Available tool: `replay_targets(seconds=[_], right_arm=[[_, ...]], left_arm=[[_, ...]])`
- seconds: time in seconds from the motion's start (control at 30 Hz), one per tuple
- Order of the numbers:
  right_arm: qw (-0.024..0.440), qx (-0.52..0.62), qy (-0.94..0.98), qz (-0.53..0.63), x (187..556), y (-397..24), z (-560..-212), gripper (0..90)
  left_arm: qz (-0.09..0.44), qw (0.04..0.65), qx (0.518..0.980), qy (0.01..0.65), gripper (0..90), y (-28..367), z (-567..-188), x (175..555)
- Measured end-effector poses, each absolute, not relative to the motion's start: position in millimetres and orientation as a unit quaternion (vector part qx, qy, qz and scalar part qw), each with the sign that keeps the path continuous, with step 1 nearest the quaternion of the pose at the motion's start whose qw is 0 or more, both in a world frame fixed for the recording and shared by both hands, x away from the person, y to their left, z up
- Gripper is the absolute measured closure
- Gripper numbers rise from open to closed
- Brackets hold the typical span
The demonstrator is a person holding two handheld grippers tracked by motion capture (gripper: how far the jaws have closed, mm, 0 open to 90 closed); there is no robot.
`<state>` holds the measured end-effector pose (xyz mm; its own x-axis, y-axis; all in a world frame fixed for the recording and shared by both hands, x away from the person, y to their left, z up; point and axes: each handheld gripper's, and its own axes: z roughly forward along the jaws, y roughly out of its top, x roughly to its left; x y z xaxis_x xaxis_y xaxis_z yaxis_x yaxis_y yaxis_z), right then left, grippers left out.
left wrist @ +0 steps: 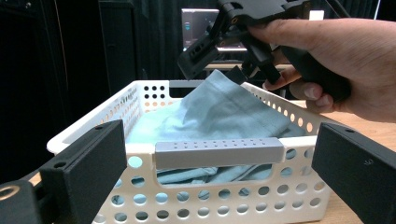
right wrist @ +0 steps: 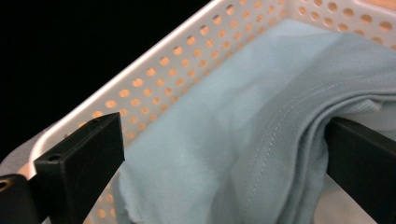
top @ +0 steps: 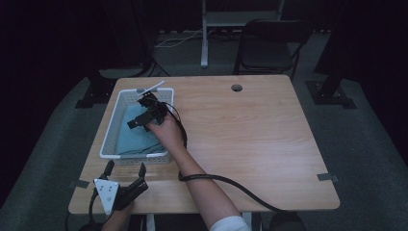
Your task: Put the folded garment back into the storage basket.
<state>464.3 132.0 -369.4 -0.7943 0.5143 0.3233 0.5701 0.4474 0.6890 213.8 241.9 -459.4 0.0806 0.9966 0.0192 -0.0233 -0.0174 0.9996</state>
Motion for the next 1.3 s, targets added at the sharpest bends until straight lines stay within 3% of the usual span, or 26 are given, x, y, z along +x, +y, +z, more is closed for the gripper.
replay_targets(seconds=[0.27,1.3], right_arm=[[0.054,-0.307,-0.831,-0.462,461,120,-368,1.9],[0.011,-0.255,-0.792,-0.554,432,81,-339,1.9]], left_arm=[[0.49,0.522,0.518,0.469,4.5,242,-459,214],[0.49,0.521,0.519,0.469,4.5,242,-459,214]])
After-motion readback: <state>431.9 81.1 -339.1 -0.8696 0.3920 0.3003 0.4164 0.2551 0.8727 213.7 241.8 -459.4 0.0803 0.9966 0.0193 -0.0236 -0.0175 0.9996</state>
